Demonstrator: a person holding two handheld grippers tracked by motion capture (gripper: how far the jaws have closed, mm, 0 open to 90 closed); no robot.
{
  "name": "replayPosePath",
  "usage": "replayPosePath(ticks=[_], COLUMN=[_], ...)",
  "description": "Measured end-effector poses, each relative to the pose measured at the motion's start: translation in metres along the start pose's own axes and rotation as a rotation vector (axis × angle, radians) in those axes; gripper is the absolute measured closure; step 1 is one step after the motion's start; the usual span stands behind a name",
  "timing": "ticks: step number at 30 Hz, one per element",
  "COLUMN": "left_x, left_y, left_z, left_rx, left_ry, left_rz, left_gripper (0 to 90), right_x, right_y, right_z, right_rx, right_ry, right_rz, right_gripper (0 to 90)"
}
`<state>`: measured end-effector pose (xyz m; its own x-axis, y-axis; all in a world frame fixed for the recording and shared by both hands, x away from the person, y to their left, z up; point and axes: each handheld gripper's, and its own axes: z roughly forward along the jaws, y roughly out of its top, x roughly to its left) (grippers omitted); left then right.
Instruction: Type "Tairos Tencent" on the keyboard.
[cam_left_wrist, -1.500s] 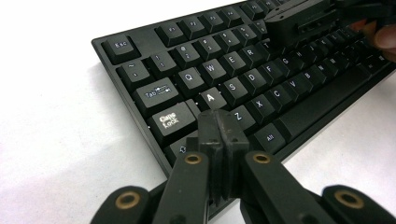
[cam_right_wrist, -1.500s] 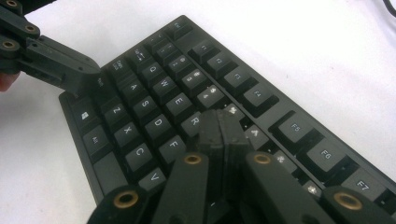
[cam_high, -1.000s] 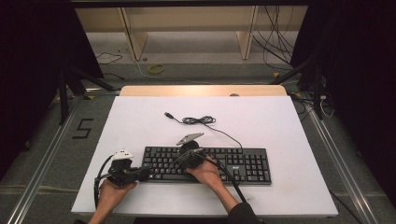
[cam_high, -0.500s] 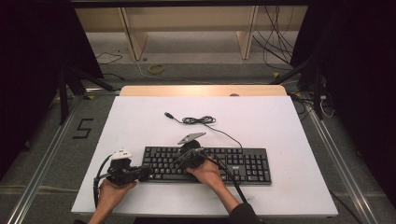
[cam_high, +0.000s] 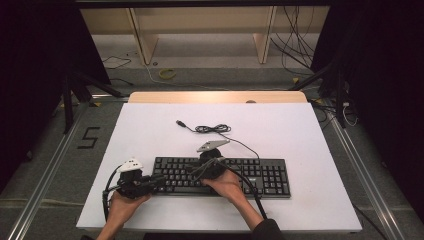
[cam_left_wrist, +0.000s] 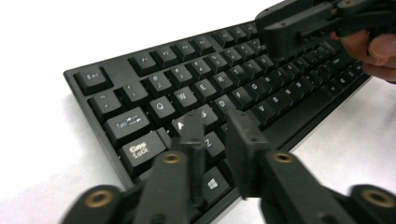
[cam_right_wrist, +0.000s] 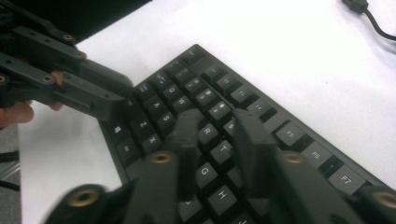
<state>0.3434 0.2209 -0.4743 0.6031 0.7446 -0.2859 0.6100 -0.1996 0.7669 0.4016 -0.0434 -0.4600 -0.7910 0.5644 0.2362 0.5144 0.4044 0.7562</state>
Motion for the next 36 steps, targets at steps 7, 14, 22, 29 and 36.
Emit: replayPosePath(ticks=[7, 14, 22, 29, 36], left_x=[-0.002, -0.004, -0.002, 0.003, 0.003], left_y=[0.003, 0.007, 0.01, 0.012, 0.012], left_z=[0.003, 0.008, 0.014, 0.016, 0.019], left_rx=[-0.019, -0.015, -0.022, -0.029, -0.006], left_ry=[-0.027, -0.016, 0.012, 0.04, 0.053], left_rz=[-0.005, -0.015, -0.032, -0.035, 0.0], left_gripper=[56.2, 46.6, 51.0, 58.7, 78.2], right_x=[0.0, -0.003, -0.009, -0.013, -0.016], right_y=[-0.003, -0.007, -0.011, -0.013, -0.017], right_z=[-0.011, -0.02, -0.033, -0.038, -0.044], right_rx=[-0.019, -0.027, -0.037, -0.04, -0.036], right_ry=[0.028, 0.022, 0.002, -0.012, -0.027], right_rz=[0.004, 0.014, 0.031, 0.036, 0.037], right_gripper=[50.2, 40.9, 35.1, 32.8, 31.6])
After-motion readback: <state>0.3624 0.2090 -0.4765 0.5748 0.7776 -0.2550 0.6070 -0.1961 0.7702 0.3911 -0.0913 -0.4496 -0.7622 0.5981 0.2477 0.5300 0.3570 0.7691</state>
